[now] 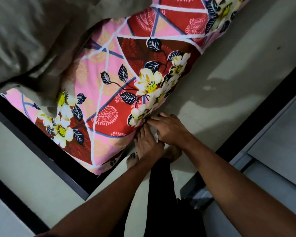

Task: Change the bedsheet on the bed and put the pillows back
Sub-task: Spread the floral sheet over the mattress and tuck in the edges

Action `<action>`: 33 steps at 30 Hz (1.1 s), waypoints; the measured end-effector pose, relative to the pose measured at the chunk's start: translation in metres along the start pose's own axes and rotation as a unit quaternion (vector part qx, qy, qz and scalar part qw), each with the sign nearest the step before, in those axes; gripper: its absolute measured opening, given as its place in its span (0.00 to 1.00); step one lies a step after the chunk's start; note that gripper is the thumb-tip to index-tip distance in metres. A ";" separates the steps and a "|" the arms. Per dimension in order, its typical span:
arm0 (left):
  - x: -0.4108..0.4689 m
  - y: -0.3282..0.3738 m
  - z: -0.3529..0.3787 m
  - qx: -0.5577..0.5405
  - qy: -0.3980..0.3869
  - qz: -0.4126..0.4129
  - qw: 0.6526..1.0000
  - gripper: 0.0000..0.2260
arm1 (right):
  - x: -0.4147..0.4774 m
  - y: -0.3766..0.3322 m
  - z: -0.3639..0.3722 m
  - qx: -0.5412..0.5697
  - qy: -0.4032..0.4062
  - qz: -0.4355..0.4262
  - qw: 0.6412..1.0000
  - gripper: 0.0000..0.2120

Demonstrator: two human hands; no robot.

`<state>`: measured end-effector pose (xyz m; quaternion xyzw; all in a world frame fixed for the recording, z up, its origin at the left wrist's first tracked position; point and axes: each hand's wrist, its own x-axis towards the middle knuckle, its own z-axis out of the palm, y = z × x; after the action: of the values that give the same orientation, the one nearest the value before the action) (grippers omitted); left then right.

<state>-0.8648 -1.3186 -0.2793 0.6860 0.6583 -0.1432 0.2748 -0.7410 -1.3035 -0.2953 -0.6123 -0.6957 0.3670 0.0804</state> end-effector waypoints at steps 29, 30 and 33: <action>0.038 0.087 -0.026 0.049 -0.090 0.139 0.985 0.44 | -0.007 0.086 -0.089 0.026 0.066 0.065 0.995 0.24; 0.038 0.094 -0.027 0.026 -0.092 0.122 0.988 0.44 | -0.013 0.093 -0.094 0.048 0.076 0.091 0.992 0.23; 0.044 0.121 -0.032 -0.012 -0.100 0.132 0.986 0.43 | -0.029 0.124 -0.111 0.074 0.134 0.151 0.977 0.24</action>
<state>-0.7469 -1.2620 -0.2548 0.7455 0.5330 -0.1657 0.3642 -0.5735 -1.2868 -0.2818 -0.7461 -0.5491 0.3401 0.1617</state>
